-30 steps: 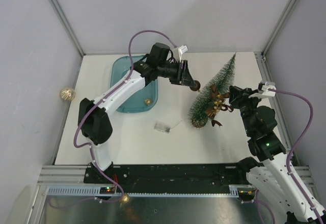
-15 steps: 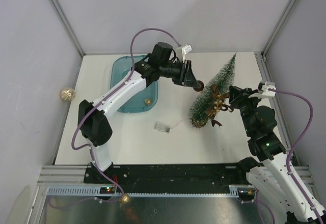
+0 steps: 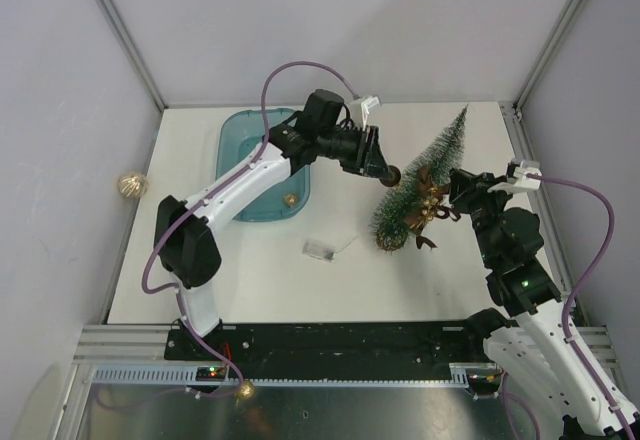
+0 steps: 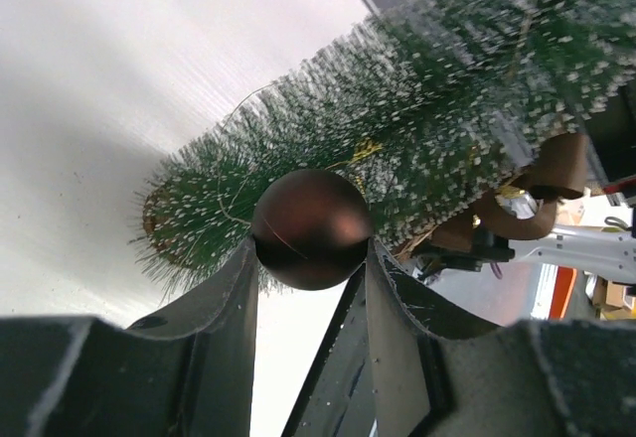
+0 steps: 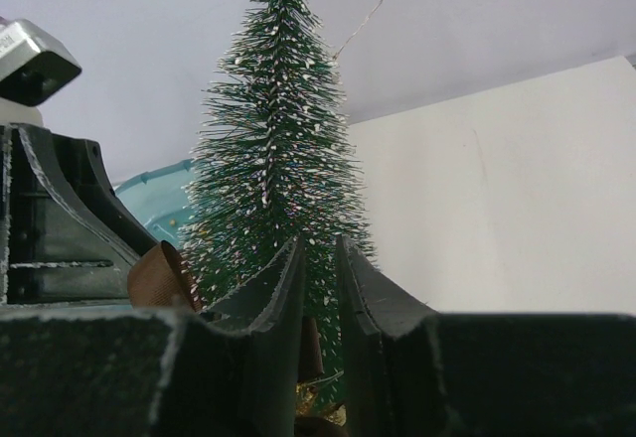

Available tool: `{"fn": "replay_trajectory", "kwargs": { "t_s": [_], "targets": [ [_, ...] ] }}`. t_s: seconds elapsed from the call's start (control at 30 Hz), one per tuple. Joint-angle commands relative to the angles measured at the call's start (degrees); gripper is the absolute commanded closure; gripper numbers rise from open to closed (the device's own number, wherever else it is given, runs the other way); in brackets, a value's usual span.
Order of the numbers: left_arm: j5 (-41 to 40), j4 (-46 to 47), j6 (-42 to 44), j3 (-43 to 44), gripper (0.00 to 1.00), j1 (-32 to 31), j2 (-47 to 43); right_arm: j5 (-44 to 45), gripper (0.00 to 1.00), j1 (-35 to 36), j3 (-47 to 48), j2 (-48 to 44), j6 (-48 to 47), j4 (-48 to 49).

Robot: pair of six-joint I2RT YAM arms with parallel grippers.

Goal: Decorate the small christmas tree

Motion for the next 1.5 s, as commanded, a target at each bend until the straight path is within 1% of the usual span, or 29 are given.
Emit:
{"fn": "replay_trajectory", "kwargs": {
  "t_s": [0.0, 0.2, 0.3, 0.4, 0.53, 0.57, 0.6, 0.73, 0.97, 1.17, 1.27, 1.37, 1.4, 1.43, 1.47],
  "targets": [
    [-1.45, 0.27, 2.02, -1.58, 0.79, -0.15, -2.67, -0.06, 0.77, 0.0, 0.01, -0.51, 0.13, 0.59],
    [-2.59, 0.26, 2.5, -3.34, 0.79, -0.17, -2.99, 0.07, 0.77, 0.0, 0.0, -0.57, 0.07, 0.65],
    [-2.74, 0.25, 2.55, -3.39, 0.77, -0.03, -3.12, 0.07, 0.77, -0.01, 0.0, -0.56, -0.01, 0.77],
    [-2.78, 0.16, 2.35, -3.0, 0.69, -0.06, -3.19, 0.11, 0.77, 0.0, 0.01, -0.56, -0.13, 0.91],
    [-2.2, 0.15, 2.04, -2.42, 0.46, -0.09, -3.13, 0.07, 0.77, 0.0, 0.01, -0.56, -0.24, 1.05],
    [-1.91, 0.19, 1.94, -2.31, 0.42, -0.04, -3.1, 0.12, 0.77, 0.0, 0.01, -0.61, -0.31, 1.1],
    [-1.59, 0.17, 1.98, -2.21, 0.39, -0.07, -3.08, 0.14, 0.77, 0.0, 0.01, -0.63, -0.34, 1.13],
    [-0.01, 0.15, 2.06, -2.24, 0.36, -0.08, -3.06, 0.17, 0.77, -0.04, 0.01, -0.65, -0.45, 1.26],
    [2.5, 0.24, 2.26, -3.68, 0.36, -0.09, -3.03, 0.17, 0.78, 0.0, -0.01, -0.91, -0.68, 1.48],
    [1.47, 0.29, 3.34, -5.25, 0.32, 0.48, -3.18, 0.17, 0.78, -0.04, -0.04, -1.29, -0.87, 1.5],
    [0.59, 0.27, 3.67, -5.19, 0.25, 1.38, -3.46, 0.21, 0.78, -0.01, -0.03, -1.46, -0.93, 1.39],
    [-0.07, 0.26, 3.93, -4.77, 0.23, 2.49, -3.93, 0.25, 0.78, -0.02, -0.02, -1.61, -1.05, 1.29],
    [-0.14, 0.25, 3.94, -4.67, 0.2, 2.96, -4.11, 0.3, 0.78, -0.01, 0.0, -1.66, -1.02, 1.27],
    [-0.09, 0.24, 3.9, -4.62, 0.1, 3.37, -4.38, 0.32, 0.78, -0.05, 0.0, -1.73, -1.0, 1.17],
    [-0.02, 0.24, 3.92, -4.6, 0.05, 3.84, -4.6, 0.38, 0.78, -0.07, -0.04, -1.8, -1.04, 1.12]
  ]
}}
